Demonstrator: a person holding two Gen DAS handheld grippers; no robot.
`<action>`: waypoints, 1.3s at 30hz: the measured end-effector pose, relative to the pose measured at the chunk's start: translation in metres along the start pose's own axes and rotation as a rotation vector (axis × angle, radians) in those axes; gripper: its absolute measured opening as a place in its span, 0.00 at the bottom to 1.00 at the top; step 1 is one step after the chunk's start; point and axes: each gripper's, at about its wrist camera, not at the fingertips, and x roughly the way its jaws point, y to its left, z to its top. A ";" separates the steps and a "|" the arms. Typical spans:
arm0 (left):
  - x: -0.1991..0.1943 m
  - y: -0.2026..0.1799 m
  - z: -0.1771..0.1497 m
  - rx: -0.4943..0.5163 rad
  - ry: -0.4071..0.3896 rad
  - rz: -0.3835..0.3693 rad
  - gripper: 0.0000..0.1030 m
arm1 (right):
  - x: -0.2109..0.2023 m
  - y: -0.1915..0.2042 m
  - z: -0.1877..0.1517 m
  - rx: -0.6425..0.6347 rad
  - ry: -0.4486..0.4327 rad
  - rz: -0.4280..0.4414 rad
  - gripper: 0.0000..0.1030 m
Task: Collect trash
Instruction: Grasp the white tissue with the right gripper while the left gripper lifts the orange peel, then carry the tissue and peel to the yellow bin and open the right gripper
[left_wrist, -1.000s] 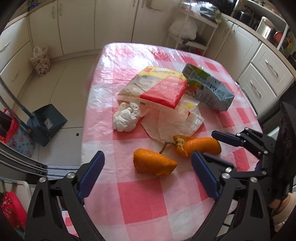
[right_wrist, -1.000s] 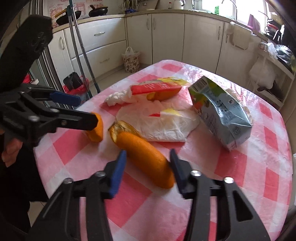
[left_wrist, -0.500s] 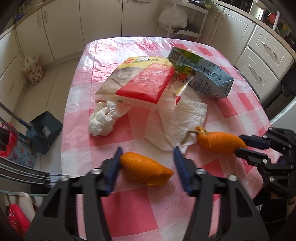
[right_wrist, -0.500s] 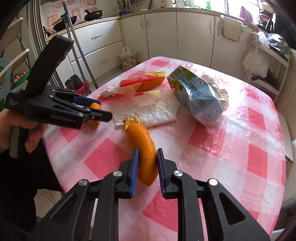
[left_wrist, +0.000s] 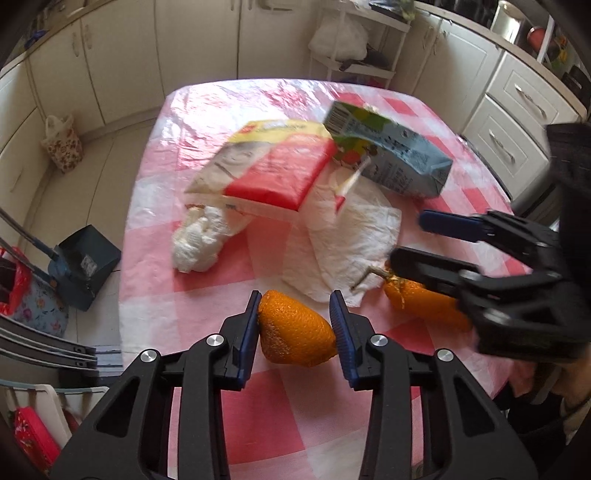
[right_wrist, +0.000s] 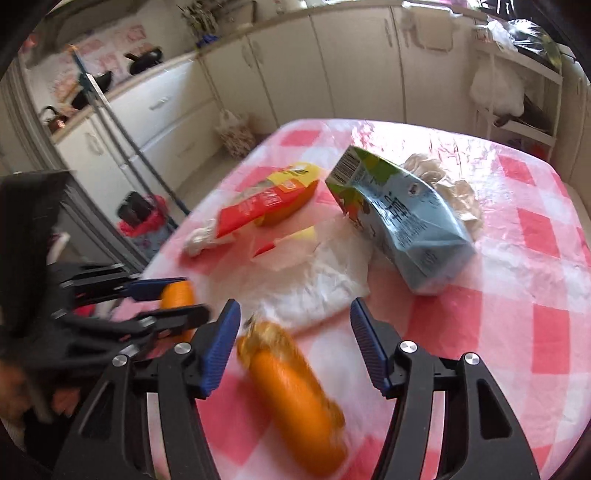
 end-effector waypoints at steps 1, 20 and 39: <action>-0.001 0.003 0.000 -0.007 -0.002 -0.002 0.35 | 0.005 0.002 0.003 0.000 0.013 -0.022 0.62; -0.016 -0.012 0.003 0.038 -0.073 -0.072 0.24 | -0.049 -0.005 -0.003 -0.060 -0.092 -0.060 0.07; -0.058 -0.159 -0.007 0.294 -0.351 -0.200 0.22 | -0.144 -0.059 -0.083 0.049 -0.228 -0.140 0.07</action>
